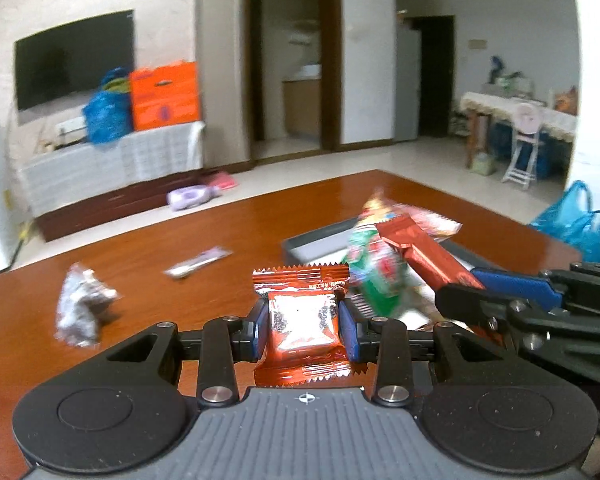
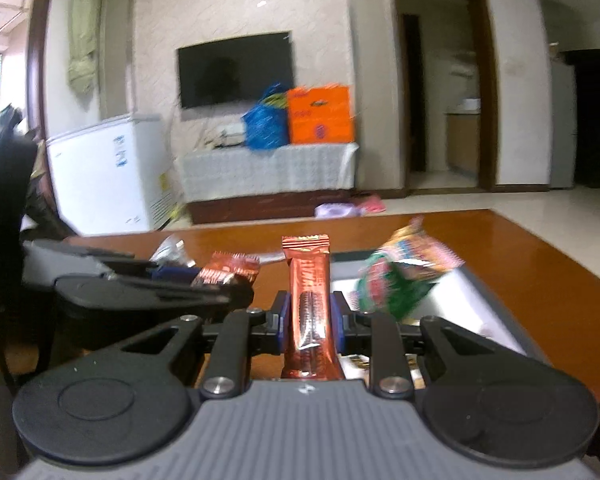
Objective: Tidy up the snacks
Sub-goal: 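Carry the orange bar and orange packet over the white box with both tools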
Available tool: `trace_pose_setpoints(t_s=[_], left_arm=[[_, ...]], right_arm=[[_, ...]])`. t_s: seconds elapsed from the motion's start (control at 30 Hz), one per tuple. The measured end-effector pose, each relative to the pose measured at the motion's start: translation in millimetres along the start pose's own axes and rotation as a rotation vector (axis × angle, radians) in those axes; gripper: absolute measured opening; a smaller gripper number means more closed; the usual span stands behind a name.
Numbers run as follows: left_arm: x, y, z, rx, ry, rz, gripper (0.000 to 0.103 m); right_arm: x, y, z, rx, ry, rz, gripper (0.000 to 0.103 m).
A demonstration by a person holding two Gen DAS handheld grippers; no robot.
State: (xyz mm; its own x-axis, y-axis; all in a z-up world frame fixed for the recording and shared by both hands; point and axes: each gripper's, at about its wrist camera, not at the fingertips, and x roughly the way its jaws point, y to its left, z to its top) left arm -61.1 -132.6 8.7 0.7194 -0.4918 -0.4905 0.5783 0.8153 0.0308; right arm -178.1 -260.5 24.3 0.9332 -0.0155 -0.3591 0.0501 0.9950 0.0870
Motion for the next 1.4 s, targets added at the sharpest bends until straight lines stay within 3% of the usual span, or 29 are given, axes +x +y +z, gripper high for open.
trace_pose_setpoints(t_s=[0.37, 0.53, 0.67, 0.87, 1.07, 1.27, 1.4], left_arm=[[29, -47, 7, 0.001, -0.009, -0.159, 0.037], [42, -61, 2, 0.011, 0.016, -0.233, 0.037], [53, -65, -1, 0.034, 0.033, -0.237, 0.037], [58, -61, -11, 0.037, 0.063, -0.232, 0.037], [59, -62, -14, 0.031, 0.072, -0.224, 0.038], [69, -58, -18, -0.013, 0.116, -0.283, 0.038], [70, -59, -20, -0.009, 0.106, -0.279, 0.039]], right_arm=[[-26, -67, 8, 0.114, -0.021, -0.162, 0.022], [-13, -98, 3, 0.186, 0.08, -0.218, 0.022], [-2, -116, -5, 0.252, 0.141, -0.228, 0.022], [12, -121, -25, 0.255, 0.182, -0.243, 0.022], [20, -115, -24, 0.282, 0.176, -0.232, 0.022], [29, -118, -25, 0.304, 0.202, -0.259, 0.022], [32, -120, -26, 0.315, 0.207, -0.27, 0.022]])
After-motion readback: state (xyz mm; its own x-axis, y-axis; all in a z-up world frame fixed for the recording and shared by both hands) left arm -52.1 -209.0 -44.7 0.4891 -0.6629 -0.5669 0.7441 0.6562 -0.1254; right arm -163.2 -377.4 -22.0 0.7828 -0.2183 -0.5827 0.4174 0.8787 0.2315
